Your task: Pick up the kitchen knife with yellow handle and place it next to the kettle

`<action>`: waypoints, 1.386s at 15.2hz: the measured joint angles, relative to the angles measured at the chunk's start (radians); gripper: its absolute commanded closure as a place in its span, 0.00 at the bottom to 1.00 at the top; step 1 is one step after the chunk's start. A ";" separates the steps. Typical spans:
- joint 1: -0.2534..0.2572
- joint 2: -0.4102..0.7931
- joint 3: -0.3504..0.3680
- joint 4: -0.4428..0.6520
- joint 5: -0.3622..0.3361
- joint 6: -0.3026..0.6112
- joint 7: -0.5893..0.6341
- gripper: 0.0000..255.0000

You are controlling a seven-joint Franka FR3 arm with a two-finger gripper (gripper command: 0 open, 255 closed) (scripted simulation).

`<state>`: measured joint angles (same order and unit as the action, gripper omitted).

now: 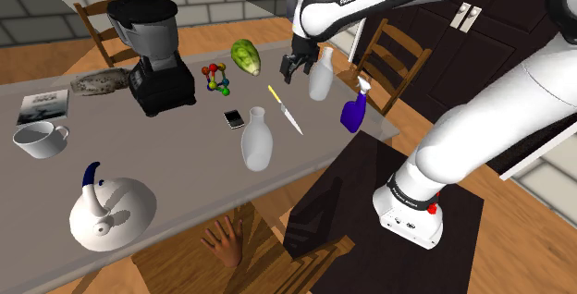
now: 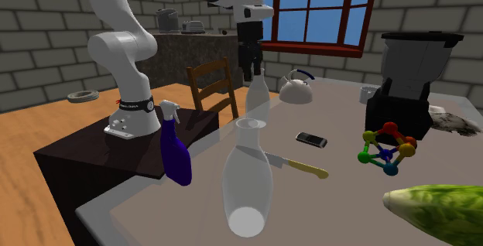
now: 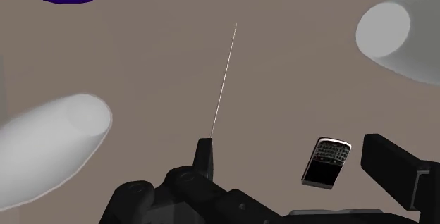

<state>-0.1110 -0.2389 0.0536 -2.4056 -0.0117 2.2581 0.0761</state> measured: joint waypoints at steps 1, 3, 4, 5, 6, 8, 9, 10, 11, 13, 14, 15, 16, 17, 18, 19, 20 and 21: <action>-0.004 0.040 0.000 0.005 -0.002 0.030 0.013 0.00; -0.014 0.108 -0.006 0.031 -0.006 0.065 0.027 0.00; -0.019 0.135 -0.010 0.024 -0.007 0.094 0.033 0.00; -0.024 0.176 -0.013 0.036 -0.009 0.120 0.041 0.00; -0.028 0.221 -0.016 0.054 -0.011 0.143 0.049 0.00; -0.032 0.293 -0.021 0.083 -0.013 0.178 0.070 0.00; -0.036 0.333 -0.025 0.103 -0.013 0.194 0.076 0.00; -0.038 0.371 -0.028 0.115 -0.014 0.216 0.085 0.00; -0.040 0.410 -0.031 0.139 -0.013 0.228 0.093 0.00; -0.048 0.483 -0.040 0.174 -0.010 0.258 0.103 0.00; -0.050 0.515 -0.043 0.187 -0.009 0.273 0.111 0.00; -0.051 0.561 -0.046 0.217 -0.006 0.285 0.118 0.00; -0.058 0.601 -0.050 0.245 -0.002 0.293 0.118 0.00; -0.060 0.638 -0.053 0.273 0.001 0.298 0.125 0.00; -0.062 0.656 -0.055 0.281 0.003 0.307 0.126 0.00; -0.062 0.670 -0.056 0.289 0.004 0.310 0.129 0.00; -0.063 0.681 -0.056 0.290 0.005 0.320 0.128 0.00; -0.064 0.695 -0.057 0.292 0.005 0.333 0.128 0.00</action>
<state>-0.1751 0.4566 -0.0032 -2.1137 -0.0066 2.5907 0.2041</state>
